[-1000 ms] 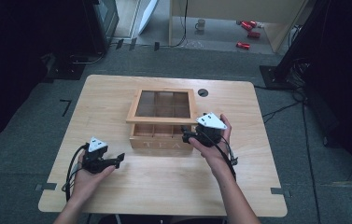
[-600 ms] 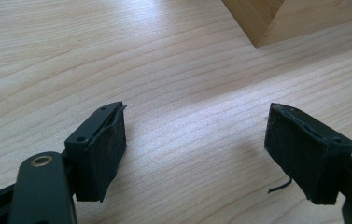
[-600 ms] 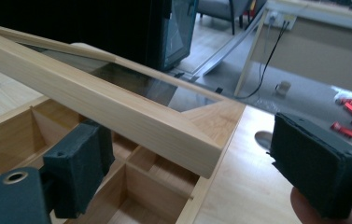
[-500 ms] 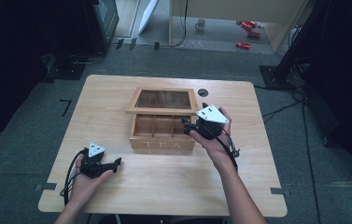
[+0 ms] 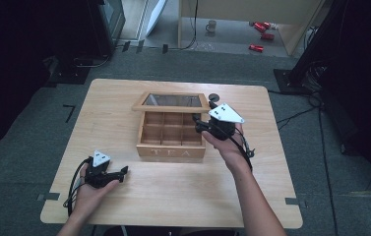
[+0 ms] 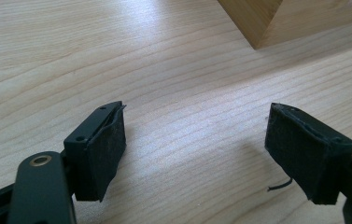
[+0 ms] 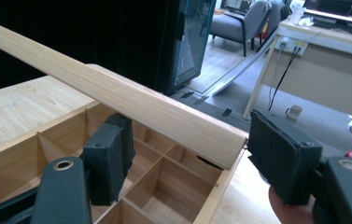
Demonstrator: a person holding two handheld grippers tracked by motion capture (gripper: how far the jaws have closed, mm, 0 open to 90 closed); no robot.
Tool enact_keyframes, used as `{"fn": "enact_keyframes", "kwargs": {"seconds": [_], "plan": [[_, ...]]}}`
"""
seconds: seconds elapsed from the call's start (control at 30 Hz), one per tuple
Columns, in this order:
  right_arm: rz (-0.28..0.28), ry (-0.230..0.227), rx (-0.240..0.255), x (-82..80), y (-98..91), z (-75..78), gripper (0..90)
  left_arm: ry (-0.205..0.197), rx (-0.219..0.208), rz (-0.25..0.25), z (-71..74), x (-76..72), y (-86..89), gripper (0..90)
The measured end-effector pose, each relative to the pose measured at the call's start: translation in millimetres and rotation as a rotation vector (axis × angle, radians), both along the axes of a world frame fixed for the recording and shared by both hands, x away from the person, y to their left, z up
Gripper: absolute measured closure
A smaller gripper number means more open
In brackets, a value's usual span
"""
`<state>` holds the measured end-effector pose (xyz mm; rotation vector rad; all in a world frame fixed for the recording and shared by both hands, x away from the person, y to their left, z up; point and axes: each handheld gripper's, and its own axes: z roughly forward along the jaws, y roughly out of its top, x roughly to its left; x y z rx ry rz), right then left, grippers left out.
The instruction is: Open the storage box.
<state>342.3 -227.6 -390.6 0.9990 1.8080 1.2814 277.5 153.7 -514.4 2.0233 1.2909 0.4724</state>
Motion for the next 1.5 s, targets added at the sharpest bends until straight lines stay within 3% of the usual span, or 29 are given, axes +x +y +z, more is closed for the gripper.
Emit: {"fn": "enact_keyframes", "kwargs": {"seconds": [0.17,0.33,0.63,0.83,0.97,1.03,1.2,1.5], "plan": [[0.0,-0.006,0.031,7.8,-2.9,6.8,35.1,0.0,-0.004,-0.001,0.0,0.2,0.4,21.0],[-0.019,0.001,0.059,18.0,-6.4,11.3,43.4,0.001,-0.012,0.001,-0.2,0.2,0.5,21.0],[-0.018,-0.003,0.038,31.6,-7.9,15.8,46.3,0.002,-0.015,-0.004,-0.1,0.5,1.1,21.0],[-0.036,-0.02,0.043,41.7,-9.9,21.5,53.4,-0.004,-0.012,-0.003,-0.6,0.2,0.7,21.0],[-0.048,-0.015,0.076,47.2,-12.7,23.8,57.6,-0.013,0.003,0.001,-1.5,-0.8,-1.6,20.5],[-0.064,-0.018,0.093,53.2,-14.8,25.5,62.6,-0.021,0.033,-0.001,-2.1,-1.9,-4.5,20.1],[-0.082,-0.011,0.126,60.6,-14.4,29.5,63.6,-0.03,0.051,0.0,-2.9,-2.6,-6.9,19.6],[-0.125,-0.021,0.096,68.3,-9.8,36.1,65.2,-0.032,0.053,0.003,-3.0,-2.8,-7.4,19.7]]}}
